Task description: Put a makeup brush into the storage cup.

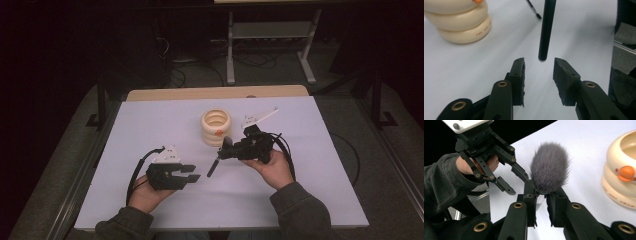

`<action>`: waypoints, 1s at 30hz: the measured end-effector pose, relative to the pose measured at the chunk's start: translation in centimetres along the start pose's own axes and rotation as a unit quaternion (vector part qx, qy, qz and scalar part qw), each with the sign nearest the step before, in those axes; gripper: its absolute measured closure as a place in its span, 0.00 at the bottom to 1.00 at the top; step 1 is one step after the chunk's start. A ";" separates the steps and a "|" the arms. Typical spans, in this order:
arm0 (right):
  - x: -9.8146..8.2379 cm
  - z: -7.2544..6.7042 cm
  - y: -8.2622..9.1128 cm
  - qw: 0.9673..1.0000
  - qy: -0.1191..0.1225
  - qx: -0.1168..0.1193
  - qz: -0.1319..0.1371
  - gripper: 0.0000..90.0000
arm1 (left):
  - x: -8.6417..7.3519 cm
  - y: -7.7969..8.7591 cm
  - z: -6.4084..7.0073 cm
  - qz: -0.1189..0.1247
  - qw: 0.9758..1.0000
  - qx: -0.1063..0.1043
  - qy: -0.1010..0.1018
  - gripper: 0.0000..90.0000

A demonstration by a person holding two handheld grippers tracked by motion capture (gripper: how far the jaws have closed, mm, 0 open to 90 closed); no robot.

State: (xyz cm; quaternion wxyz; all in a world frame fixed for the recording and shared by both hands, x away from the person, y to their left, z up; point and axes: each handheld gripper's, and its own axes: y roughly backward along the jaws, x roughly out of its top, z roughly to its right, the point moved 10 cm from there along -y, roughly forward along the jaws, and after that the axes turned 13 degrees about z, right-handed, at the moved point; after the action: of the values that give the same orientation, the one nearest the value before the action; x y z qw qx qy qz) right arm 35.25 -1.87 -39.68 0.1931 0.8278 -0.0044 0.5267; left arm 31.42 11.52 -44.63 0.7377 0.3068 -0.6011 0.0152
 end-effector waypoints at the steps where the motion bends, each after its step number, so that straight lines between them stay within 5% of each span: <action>1: 0.1 0.1 0.1 1.000 -0.001 -0.002 -0.001 0.86 | -0.1 0.2 -0.1 -0.001 1.000 0.002 -0.001 0.67; 30: 4.4 2.2 0.1 0.999 0.004 -0.036 -0.002 0.86 | -1.7 2.1 -2.0 0.008 0.999 0.038 0.023 0.57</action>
State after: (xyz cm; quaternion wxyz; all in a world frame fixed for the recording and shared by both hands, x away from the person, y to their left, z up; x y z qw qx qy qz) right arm 39.15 -1.82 -36.62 0.2238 0.8183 -0.0210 0.5291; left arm 31.88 14.81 -45.44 0.7391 0.3291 -0.5855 0.0510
